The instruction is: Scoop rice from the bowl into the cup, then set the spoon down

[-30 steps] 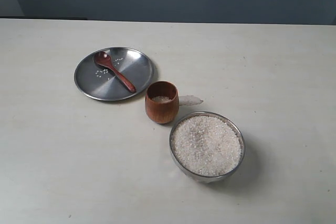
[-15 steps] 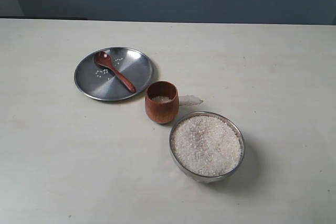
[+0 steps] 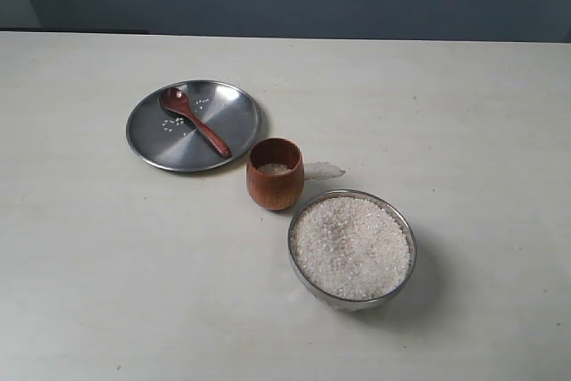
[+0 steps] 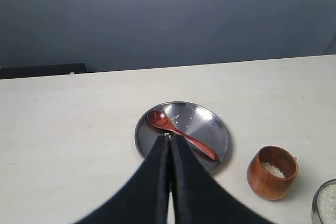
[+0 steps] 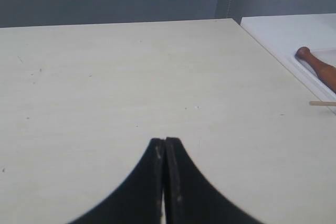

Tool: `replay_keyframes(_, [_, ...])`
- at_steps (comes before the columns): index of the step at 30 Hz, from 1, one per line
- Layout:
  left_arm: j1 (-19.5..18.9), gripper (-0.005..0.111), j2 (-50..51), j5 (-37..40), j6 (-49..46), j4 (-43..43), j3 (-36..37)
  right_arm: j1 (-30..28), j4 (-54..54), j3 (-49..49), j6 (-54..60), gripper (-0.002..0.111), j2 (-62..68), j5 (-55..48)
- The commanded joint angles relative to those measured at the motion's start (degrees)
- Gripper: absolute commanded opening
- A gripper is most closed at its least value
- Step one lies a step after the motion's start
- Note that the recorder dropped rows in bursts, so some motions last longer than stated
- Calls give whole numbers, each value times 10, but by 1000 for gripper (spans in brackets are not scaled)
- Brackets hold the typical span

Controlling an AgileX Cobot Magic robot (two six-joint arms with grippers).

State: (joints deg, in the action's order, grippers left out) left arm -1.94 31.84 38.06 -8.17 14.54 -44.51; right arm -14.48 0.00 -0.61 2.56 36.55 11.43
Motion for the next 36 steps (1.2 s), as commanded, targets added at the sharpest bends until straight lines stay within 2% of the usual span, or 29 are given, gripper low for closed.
replay_keyframes(1, [-2,0,0,-4,0,-5,-4,-3,0,3,4,-1,-4,2])
replay_keyframes(12, [-2,0,0,-4,0,-5,-4,-3,0,3,4,-1,-85,-63])
replay_keyframes(36, [-2,0,0,-4,0,-5,-4,-3,0,6,4,-1,-365,-245])
